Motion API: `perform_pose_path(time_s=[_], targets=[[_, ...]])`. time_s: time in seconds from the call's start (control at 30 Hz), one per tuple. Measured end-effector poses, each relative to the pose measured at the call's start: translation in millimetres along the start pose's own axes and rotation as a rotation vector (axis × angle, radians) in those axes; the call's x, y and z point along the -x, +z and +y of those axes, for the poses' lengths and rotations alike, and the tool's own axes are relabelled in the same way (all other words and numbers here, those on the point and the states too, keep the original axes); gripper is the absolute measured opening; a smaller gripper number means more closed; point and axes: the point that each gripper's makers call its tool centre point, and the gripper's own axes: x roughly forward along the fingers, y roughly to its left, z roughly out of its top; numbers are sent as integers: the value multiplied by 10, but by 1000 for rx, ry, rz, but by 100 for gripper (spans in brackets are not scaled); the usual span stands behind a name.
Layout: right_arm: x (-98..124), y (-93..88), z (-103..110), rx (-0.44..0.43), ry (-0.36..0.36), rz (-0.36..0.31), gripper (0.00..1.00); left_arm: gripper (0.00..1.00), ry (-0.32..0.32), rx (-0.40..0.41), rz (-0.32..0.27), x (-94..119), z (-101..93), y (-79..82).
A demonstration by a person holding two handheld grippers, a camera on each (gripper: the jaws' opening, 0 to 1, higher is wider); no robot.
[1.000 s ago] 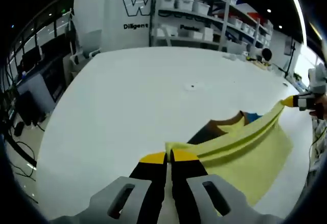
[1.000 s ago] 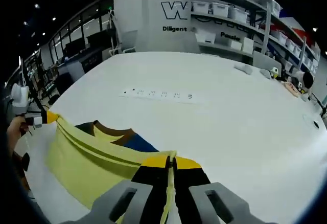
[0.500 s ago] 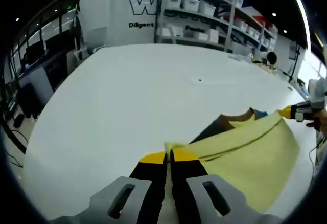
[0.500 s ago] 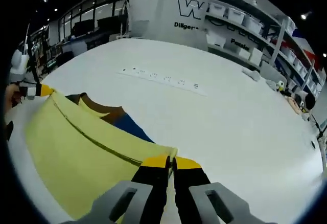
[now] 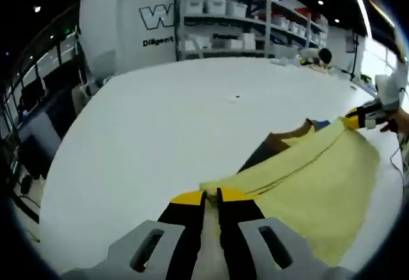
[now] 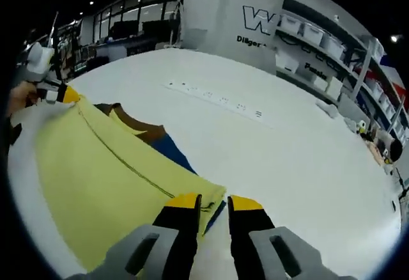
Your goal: Fold the garment on the visible template until the final outline fits inside the template.
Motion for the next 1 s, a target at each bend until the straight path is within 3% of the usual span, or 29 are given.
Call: perform_pose_path(time_s=[0.07, 0.1, 0.23, 0.3, 0.37, 0.4, 0.5, 0.57, 0.77, 0.9, 1.0], targets=[[32, 0, 34, 23, 40, 5, 22, 36, -49, -51, -25, 18, -25, 53], [47, 17, 27, 40, 43, -3, 23, 40, -59, -73, -34, 34, -16, 70], [101, 70, 90, 193, 100, -22, 26, 42, -105, -241, -32, 71, -22, 75], [105, 69, 117, 269, 124, -26, 28, 45, -158, -268, -16, 74, -86, 30], [103, 70, 118, 314, 125, -31, 31, 43, -162, -360, -12, 66, -61, 14], [99, 42, 135, 340, 139, -18, 32, 42, -128, -419, 9, 47, 12, -4], [53, 4, 140, 418, 146, 8, 36, 41, -163, -411, 19, -7, -20, -20], [20, -33, 155, 474, 153, 33, 36, 40, -181, -466, 10, -16, -53, 20], [-49, -62, 117, 564, 165, 61, 25, 35, -199, -576, 47, -78, -89, 29], [-77, -49, 109, 597, 176, 70, 17, 29, -213, -571, 53, -120, -103, 38], [-100, -8, 57, 587, 158, 69, 6, 17, -205, -558, 51, -133, -80, 57]])
